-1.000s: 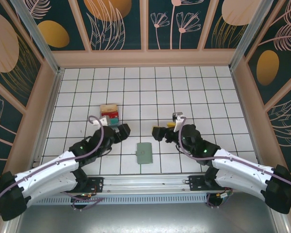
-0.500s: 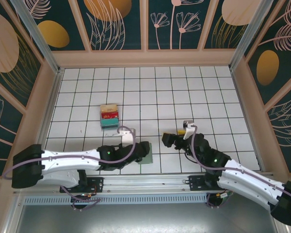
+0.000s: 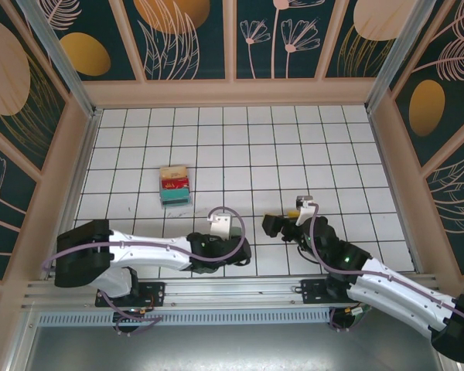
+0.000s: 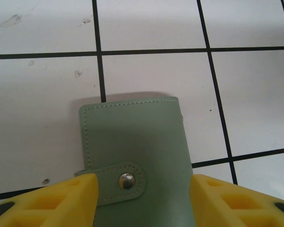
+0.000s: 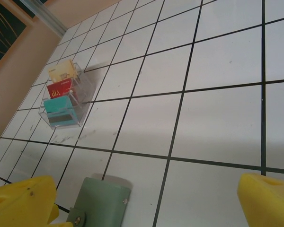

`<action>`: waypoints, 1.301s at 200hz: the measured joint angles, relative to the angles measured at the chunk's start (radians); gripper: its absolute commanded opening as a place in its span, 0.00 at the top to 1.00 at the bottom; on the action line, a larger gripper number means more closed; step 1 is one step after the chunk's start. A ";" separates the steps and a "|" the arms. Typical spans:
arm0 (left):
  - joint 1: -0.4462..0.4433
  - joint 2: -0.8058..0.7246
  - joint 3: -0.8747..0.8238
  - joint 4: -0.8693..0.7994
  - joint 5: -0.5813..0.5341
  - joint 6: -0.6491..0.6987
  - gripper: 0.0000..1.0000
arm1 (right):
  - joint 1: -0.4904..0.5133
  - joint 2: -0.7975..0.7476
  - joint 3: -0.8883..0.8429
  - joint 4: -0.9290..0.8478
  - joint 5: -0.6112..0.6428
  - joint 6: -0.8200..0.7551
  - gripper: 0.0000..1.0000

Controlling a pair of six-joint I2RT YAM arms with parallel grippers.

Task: Take the credit cards out of the card holder

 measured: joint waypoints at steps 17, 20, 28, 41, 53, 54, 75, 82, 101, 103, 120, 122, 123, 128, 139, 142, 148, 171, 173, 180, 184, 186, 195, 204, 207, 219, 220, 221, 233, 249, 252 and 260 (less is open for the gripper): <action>0.000 0.029 0.024 -0.014 -0.003 0.011 0.50 | 0.000 0.000 -0.001 0.000 0.000 0.006 0.01; 0.000 0.034 0.027 -0.016 -0.003 0.011 0.50 | 0.000 0.000 -0.002 0.000 0.000 0.006 0.01; 0.000 0.048 0.037 -0.026 -0.004 0.014 0.52 | 0.000 -0.002 -0.002 -0.001 0.000 0.007 0.01; 0.000 0.072 0.048 -0.039 -0.007 0.019 0.53 | 0.000 -0.002 -0.002 -0.001 0.000 0.008 0.01; 0.000 0.093 0.052 -0.048 -0.007 0.022 0.52 | 0.000 -0.002 -0.002 -0.001 0.000 0.010 0.01; 0.000 0.094 0.053 -0.048 -0.007 0.022 0.52 | 0.000 -0.002 -0.002 -0.001 0.000 0.010 0.01; 0.000 0.130 0.054 -0.071 -0.014 0.024 0.52 | 0.000 -0.002 -0.002 -0.001 -0.001 0.011 0.01; 0.000 0.141 0.056 -0.078 -0.020 0.026 0.54 | 0.000 -0.002 -0.002 -0.001 -0.001 0.010 0.01; -0.003 0.161 0.076 -0.093 -0.036 0.031 0.56 | 0.000 -0.002 -0.002 -0.001 -0.004 0.011 0.01; -0.003 0.161 0.077 -0.094 -0.037 0.033 0.57 | 0.000 -0.002 -0.002 -0.001 -0.004 0.011 0.01; -0.004 0.177 0.087 -0.101 -0.050 0.039 0.66 | 0.000 -0.002 -0.002 -0.001 -0.005 0.011 0.01; -0.004 0.180 0.089 -0.102 -0.053 0.045 0.68 | 0.000 -0.002 -0.002 -0.001 -0.005 0.011 0.01; -0.004 0.181 0.090 -0.103 -0.054 0.046 0.68 | 0.000 -0.002 -0.002 -0.001 -0.005 0.011 0.01; -0.004 0.188 0.095 -0.105 -0.060 0.045 0.73 | 0.000 -0.002 -0.002 -0.001 -0.005 0.011 0.01; -0.005 0.197 0.105 -0.109 -0.071 0.045 0.81 | 0.000 -0.002 -0.002 -0.001 -0.005 0.011 0.01; -0.005 0.198 0.105 -0.111 -0.072 0.054 0.84 | 0.000 -0.002 -0.002 -0.001 -0.005 0.011 0.01; -0.005 0.199 0.106 -0.111 -0.075 0.051 0.92 | 0.000 -0.002 -0.002 -0.001 -0.007 0.011 0.01; -0.005 0.198 0.108 -0.118 -0.091 0.061 1.00 | 0.000 0.000 -0.002 0.000 -0.017 0.014 0.01; -0.005 0.197 0.108 -0.119 -0.092 0.063 1.00 | 0.000 0.001 -0.002 0.000 -0.019 0.014 0.01; -0.006 0.195 0.107 -0.118 -0.094 0.063 1.00 | 0.000 0.007 -0.002 0.001 -0.025 0.015 0.01; -0.006 0.193 0.107 -0.119 -0.093 0.063 1.00 | 0.000 0.011 -0.002 0.003 -0.031 0.018 0.01; -0.005 0.191 0.107 -0.119 -0.093 0.063 1.00 | 0.000 0.013 -0.002 0.003 -0.032 0.018 0.02; -0.005 0.176 0.103 -0.118 -0.092 0.063 1.00 | 0.000 0.030 -0.002 0.010 -0.042 0.021 0.04; -0.005 0.153 0.093 -0.115 -0.092 0.063 1.00 | 0.000 0.050 -0.002 0.019 -0.056 0.029 0.06; -0.005 0.143 0.089 -0.112 -0.092 0.063 1.00 | 0.000 0.056 -0.002 0.023 -0.060 0.032 0.06; -0.005 0.093 0.061 -0.097 -0.085 0.060 1.00 | 0.000 0.087 -0.002 0.039 -0.078 0.041 0.08; -0.005 0.087 0.057 -0.096 -0.084 0.060 1.00 | 0.000 0.092 -0.002 0.042 -0.082 0.041 0.08; -0.005 0.084 0.055 -0.095 -0.084 0.059 1.00 | 0.000 0.093 -0.002 0.043 -0.083 0.041 0.09; -0.005 0.023 0.022 -0.077 -0.080 0.056 1.00 | 0.004 0.128 -0.002 0.064 -0.097 0.053 0.10; -0.005 -0.062 -0.024 -0.043 -0.078 0.050 1.00 | 0.015 0.172 -0.002 0.098 -0.119 0.067 0.10; -0.005 -0.075 -0.031 -0.037 -0.078 0.049 1.00 | 0.018 0.180 -0.002 0.104 -0.123 0.068 0.10; -0.005 -0.114 -0.051 -0.018 -0.079 0.047 1.00 | 0.023 0.198 -0.002 0.124 -0.134 0.074 0.11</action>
